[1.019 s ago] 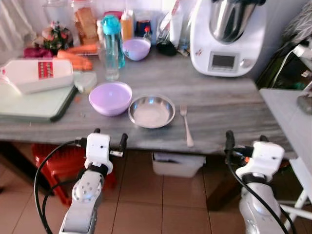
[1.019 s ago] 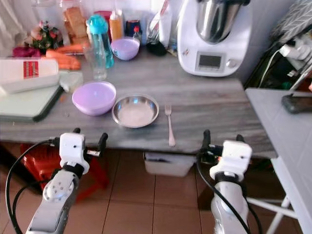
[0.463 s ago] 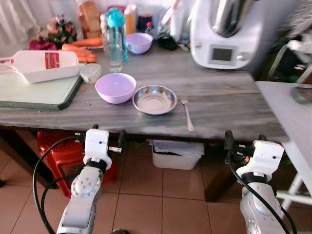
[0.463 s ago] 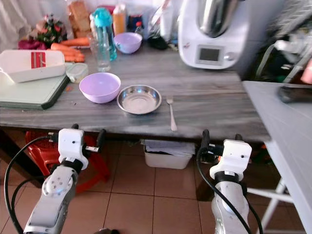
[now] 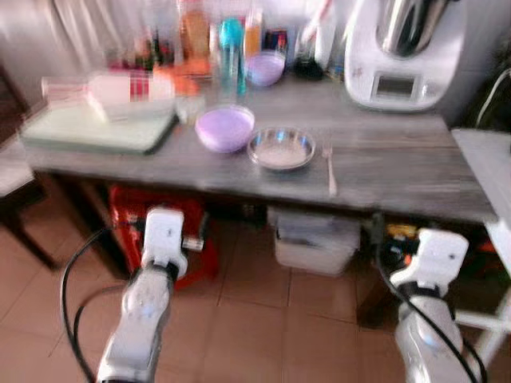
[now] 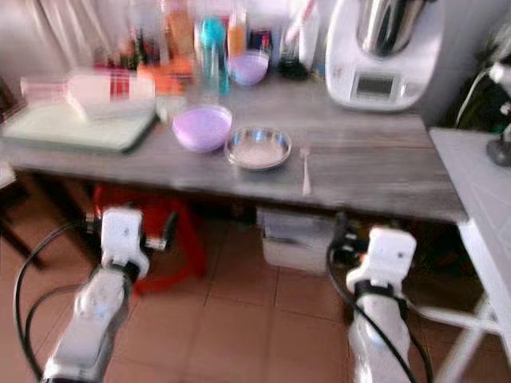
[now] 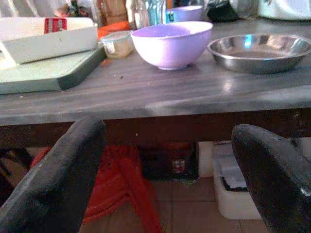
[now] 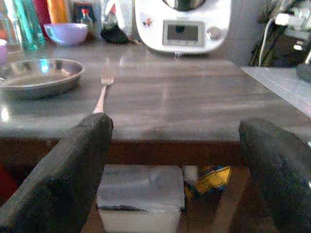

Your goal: Setting the table

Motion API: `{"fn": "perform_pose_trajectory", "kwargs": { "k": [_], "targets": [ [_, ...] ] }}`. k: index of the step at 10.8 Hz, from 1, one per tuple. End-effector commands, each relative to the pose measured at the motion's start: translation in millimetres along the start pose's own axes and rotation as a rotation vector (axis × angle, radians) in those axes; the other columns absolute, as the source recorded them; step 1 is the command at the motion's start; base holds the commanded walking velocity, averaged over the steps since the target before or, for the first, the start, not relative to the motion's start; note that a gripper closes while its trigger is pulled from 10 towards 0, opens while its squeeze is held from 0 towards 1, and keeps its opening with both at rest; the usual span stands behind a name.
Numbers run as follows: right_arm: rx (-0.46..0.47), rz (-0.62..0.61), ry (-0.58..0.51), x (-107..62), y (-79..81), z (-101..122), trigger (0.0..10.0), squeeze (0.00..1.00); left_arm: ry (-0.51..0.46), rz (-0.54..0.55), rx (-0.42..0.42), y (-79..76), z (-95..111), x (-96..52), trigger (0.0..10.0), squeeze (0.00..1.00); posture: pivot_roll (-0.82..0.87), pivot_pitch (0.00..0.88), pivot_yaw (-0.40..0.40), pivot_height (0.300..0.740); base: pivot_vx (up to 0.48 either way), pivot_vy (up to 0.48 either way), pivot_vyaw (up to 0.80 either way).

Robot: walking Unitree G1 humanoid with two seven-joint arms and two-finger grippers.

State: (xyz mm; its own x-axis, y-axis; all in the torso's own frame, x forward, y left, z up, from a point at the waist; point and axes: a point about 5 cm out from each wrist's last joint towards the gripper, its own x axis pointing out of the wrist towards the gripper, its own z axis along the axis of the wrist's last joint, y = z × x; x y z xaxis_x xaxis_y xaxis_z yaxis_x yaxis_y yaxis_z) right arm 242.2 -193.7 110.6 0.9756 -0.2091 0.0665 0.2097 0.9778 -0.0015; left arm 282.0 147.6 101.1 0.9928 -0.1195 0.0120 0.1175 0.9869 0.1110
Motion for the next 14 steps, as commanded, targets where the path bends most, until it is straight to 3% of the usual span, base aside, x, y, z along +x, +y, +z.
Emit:
{"fn": "perform_pose_trajectory", "kwargs": {
  "k": [1,6,9,14],
  "targets": [
    [0.011,-0.001,-0.02,2.5,1.7,6,10.0,0.0,0.001,-0.003,0.011,0.8,0,-0.1,10.0,0.0,0.06,0.011,0.001,0.74,-0.289,0.0,0.0],
    [0.009,-0.056,-0.012,2.6,-2.1,5,10.0,0.0,0.009,0.003,0.011,2.4,-2,-1.8,10.0,0.0,0.07,0.011,0.003,0.74,-0.292,0.0,0.0],
    [0.013,-0.068,-0.046,12.0,1.0,10,10.0,0.0,-0.019,-0.029,-0.001,0.4,1,1.1,10.0,0.0,0.06,0.01,0.015,0.74,0.0,0.0,0.0],
    [0.003,-0.052,-0.05,11.8,2.7,10,10.0,0.0,-0.033,-0.095,-0.024,-7.1,2,-0.7,10.0,0.0,0.06,0.016,0.015,0.74,0.0,0.0,0.0]
  ]
}}
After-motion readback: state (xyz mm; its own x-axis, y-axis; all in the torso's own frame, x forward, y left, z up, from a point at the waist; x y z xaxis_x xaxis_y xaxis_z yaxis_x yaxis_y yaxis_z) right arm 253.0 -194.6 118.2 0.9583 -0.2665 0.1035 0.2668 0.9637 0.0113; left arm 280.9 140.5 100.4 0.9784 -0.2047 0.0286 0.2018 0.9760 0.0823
